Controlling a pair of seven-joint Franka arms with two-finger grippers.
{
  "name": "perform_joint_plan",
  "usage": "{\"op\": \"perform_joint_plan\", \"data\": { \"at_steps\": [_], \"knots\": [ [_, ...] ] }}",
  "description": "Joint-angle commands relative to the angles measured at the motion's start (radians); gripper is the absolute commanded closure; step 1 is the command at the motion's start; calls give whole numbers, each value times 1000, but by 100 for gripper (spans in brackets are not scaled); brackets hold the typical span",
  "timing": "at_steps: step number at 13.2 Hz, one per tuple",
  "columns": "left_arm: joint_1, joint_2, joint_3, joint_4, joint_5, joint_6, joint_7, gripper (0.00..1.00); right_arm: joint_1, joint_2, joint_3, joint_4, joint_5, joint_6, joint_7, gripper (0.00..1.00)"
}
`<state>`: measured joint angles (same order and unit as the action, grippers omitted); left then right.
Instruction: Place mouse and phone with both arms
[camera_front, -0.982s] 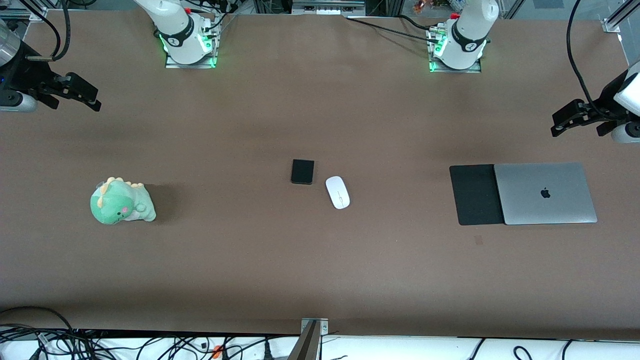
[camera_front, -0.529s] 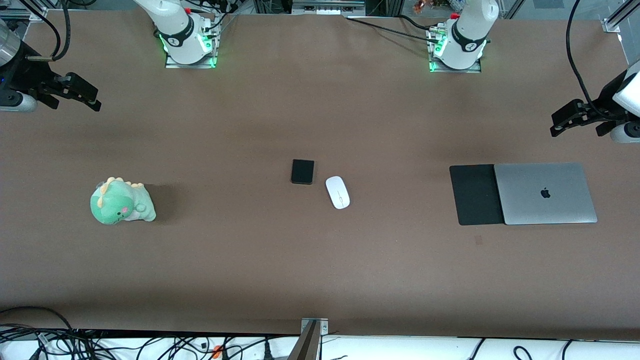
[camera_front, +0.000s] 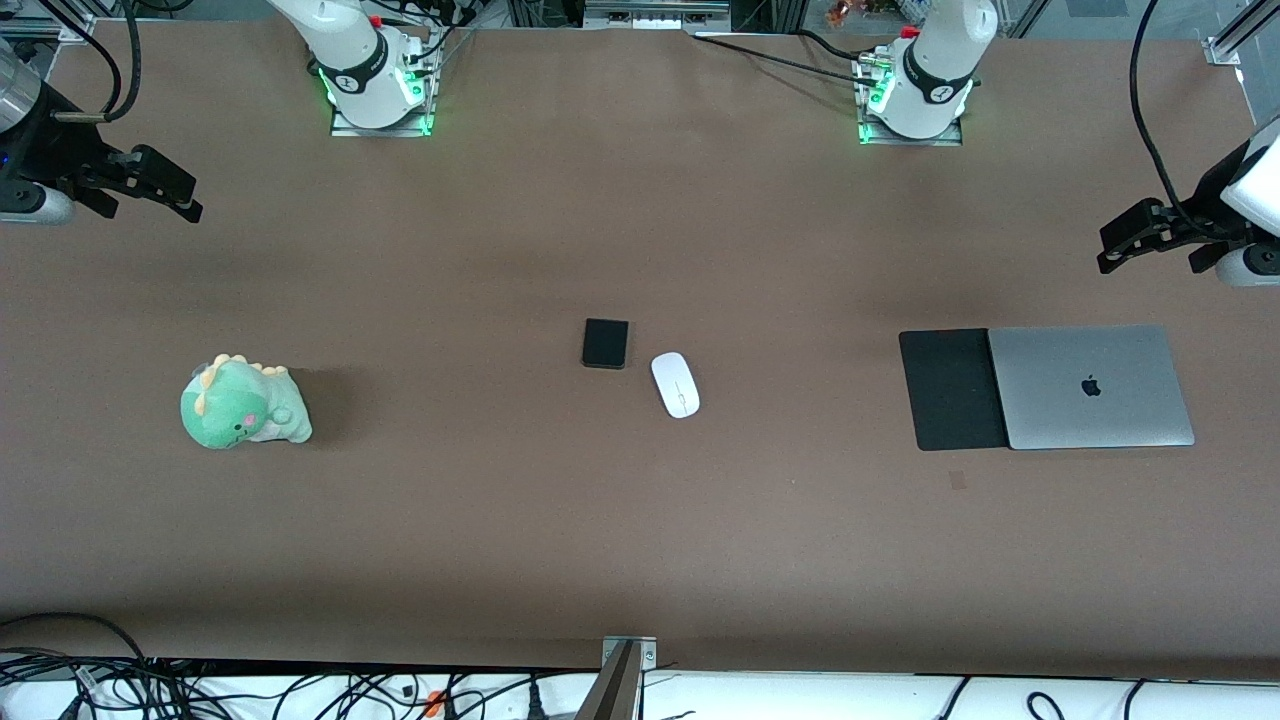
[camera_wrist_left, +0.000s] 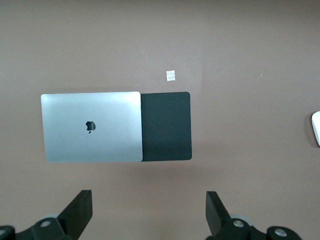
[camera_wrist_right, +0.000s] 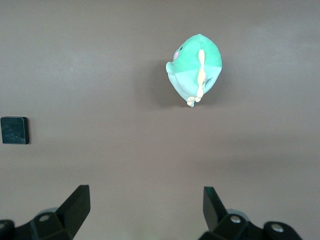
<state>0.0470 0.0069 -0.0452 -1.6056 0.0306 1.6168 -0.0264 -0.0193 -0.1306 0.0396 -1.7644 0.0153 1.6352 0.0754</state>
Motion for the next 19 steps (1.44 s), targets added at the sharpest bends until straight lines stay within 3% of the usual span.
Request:
{"op": "perform_joint_plan", "data": {
  "at_steps": [1, 8, 19],
  "knots": [
    [-4, 11, -1, 19, -9, -9, 22, 0, 2, 2, 0, 17, 14, -17, 3, 0],
    [-7, 82, -2, 133, -1, -9, 22, 0, 2, 5, 0, 16, 14, -17, 7, 0],
    [1, 131, -15, 124, -124, -100, -41, 0, 9, 11, 0, 14, 15, -17, 9, 0]
  ]
}}
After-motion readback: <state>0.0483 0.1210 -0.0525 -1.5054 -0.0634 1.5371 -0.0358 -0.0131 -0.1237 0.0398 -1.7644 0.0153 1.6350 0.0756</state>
